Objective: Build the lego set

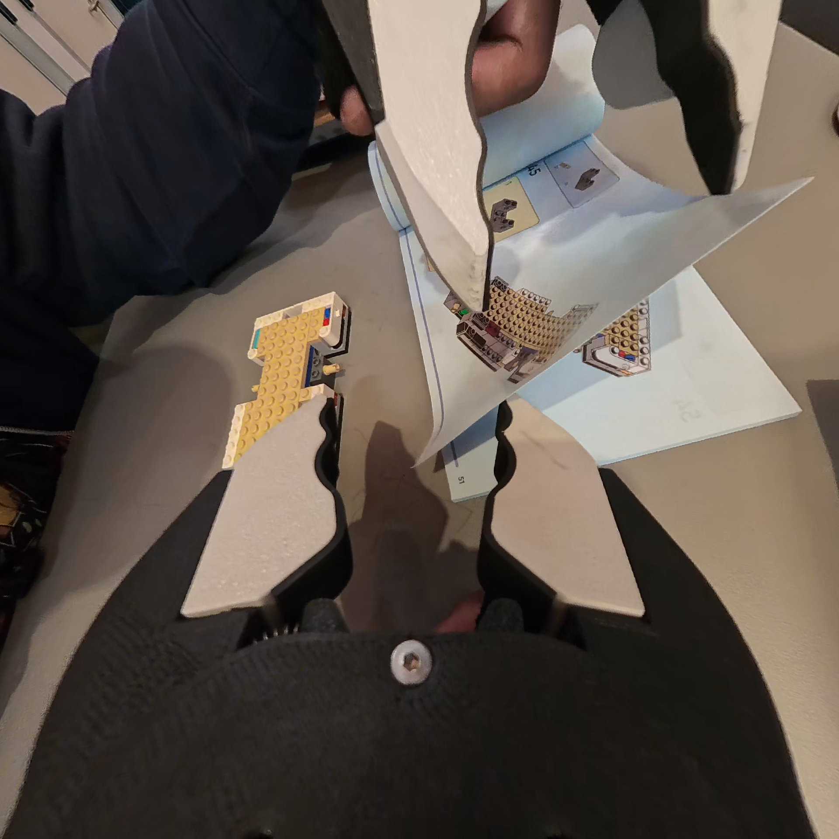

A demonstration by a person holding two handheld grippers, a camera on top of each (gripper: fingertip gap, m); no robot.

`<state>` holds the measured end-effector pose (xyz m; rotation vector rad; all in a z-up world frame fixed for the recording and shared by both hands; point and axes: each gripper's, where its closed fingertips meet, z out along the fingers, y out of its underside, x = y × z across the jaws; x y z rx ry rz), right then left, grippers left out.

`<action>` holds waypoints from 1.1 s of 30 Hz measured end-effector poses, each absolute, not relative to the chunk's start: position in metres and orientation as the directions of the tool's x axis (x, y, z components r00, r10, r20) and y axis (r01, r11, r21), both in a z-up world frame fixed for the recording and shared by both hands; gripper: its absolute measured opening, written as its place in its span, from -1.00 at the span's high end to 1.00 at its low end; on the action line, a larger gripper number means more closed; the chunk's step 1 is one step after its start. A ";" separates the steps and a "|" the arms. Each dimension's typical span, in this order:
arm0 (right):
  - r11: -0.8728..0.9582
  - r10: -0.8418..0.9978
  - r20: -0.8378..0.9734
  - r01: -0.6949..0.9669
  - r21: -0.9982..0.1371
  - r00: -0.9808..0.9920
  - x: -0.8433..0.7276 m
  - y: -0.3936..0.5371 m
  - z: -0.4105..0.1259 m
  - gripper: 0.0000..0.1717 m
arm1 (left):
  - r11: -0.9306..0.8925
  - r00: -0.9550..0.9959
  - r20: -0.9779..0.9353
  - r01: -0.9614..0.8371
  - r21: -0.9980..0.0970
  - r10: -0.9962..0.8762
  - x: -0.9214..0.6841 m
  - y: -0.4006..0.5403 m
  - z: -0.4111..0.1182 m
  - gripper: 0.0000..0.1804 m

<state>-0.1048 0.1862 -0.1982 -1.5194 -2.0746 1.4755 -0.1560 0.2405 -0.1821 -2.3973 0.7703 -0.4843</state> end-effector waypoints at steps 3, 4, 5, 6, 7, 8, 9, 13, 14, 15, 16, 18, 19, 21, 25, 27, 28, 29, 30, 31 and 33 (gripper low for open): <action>0.005 0.802 -0.363 0.615 -0.789 -0.473 -0.105 0.184 -0.198 0.21 | -0.657 0.765 0.161 -0.402 -0.638 -0.624 -0.152 0.244 -0.177 0.08; 0.015 0.804 -0.353 0.608 -0.794 -0.480 -0.105 0.183 -0.197 0.21 | -0.649 0.760 0.167 -0.393 -0.652 -0.628 -0.150 0.245 -0.174 0.08; 0.026 0.804 -0.340 0.601 -0.799 -0.487 -0.105 0.182 -0.197 0.21 | -0.640 0.752 0.176 -0.385 -0.665 -0.635 -0.147 0.245 -0.171 0.08; 0.038 0.804 -0.329 0.594 -0.803 -0.496 -0.105 0.180 -0.196 0.20 | -0.635 0.747 0.181 -0.381 -0.672 -0.640 -0.146 0.244 -0.169 0.08; 0.047 0.802 -0.319 0.586 -0.809 -0.505 -0.106 0.177 -0.195 0.20 | -0.632 0.745 0.180 -0.382 -0.675 -0.643 -0.145 0.244 -0.169 0.08; 0.054 0.802 -0.309 0.577 -0.815 -0.512 -0.106 0.175 -0.194 0.20 | -0.631 0.745 0.176 -0.385 -0.674 -0.643 -0.146 0.244 -0.169 0.08; 0.062 0.803 -0.299 0.571 -0.819 -0.516 -0.107 0.174 -0.194 0.20 | -0.630 0.746 0.173 -0.388 -0.673 -0.643 -0.147 0.244 -0.169 0.08; 0.081 0.811 -0.278 0.571 -0.817 -0.514 -0.108 0.172 -0.196 0.18 | -0.618 0.737 0.171 -0.391 -0.682 -0.654 -0.145 0.244 -0.169 0.08; 0.079 0.812 -0.279 0.570 -0.818 -0.513 -0.108 0.172 -0.195 0.18 | -0.609 0.733 0.165 -0.393 -0.689 -0.660 -0.143 0.244 -0.168 0.08; 0.077 0.811 -0.280 0.568 -0.819 -0.513 -0.108 0.172 -0.195 0.18 | -0.605 0.733 0.164 -0.390 -0.695 -0.661 -0.141 0.246 -0.166 0.08; 0.075 0.811 -0.281 0.568 -0.820 -0.513 -0.108 0.173 -0.195 0.18 | -0.604 0.737 0.163 -0.384 -0.699 -0.656 -0.139 0.248 -0.165 0.08; 0.076 0.810 -0.281 0.568 -0.820 -0.514 -0.108 0.172 -0.195 0.18 | -0.613 0.757 0.166 -0.357 -0.705 -0.632 -0.137 0.255 -0.165 0.08; 0.078 0.811 -0.279 0.568 -0.819 -0.515 -0.108 0.172 -0.195 0.18 | -0.626 0.768 0.177 -0.340 -0.702 -0.616 -0.136 0.258 -0.166 0.08; 0.084 0.811 -0.275 0.568 -0.819 -0.516 -0.107 0.172 -0.195 0.18 | -0.647 0.786 0.181 -0.328 -0.688 -0.591 -0.134 0.263 -0.172 0.08; 0.086 0.810 -0.273 0.566 -0.820 -0.519 -0.107 0.172 -0.195 0.18 | -0.660 0.809 0.128 -0.365 -0.657 -0.574 -0.138 0.266 -0.182 0.08; 0.081 0.809 -0.277 0.566 -0.820 -0.518 -0.107 0.172 -0.195 0.18 | -0.664 0.811 0.131 -0.361 -0.655 -0.570 -0.140 0.266 -0.183 0.08; 0.080 0.809 -0.279 0.566 -0.821 -0.518 -0.107 0.172 -0.195 0.18 | -0.668 0.813 0.135 -0.357 -0.653 -0.566 -0.141 0.266 -0.184 0.08; 0.079 0.809 -0.280 0.566 -0.821 -0.518 -0.107 0.172 -0.195 0.19 | -0.672 0.816 0.137 -0.354 -0.650 -0.562 -0.142 0.266 -0.186 0.08; 0.078 0.808 -0.280 0.566 -0.821 -0.518 -0.107 0.172 -0.195 0.19 | -0.676 0.818 0.138 -0.352 -0.648 -0.559 -0.144 0.266 -0.187 0.08; 0.079 0.808 -0.280 0.567 -0.820 -0.518 -0.107 0.172 -0.195 0.19 | -0.679 0.820 0.140 -0.350 -0.646 -0.555 -0.145 0.266 -0.188 0.08; 0.081 0.808 -0.280 0.568 -0.819 -0.519 -0.107 0.172 -0.195 0.19 | -0.687 0.822 0.148 -0.344 -0.640 -0.549 -0.147 0.266 -0.189 0.09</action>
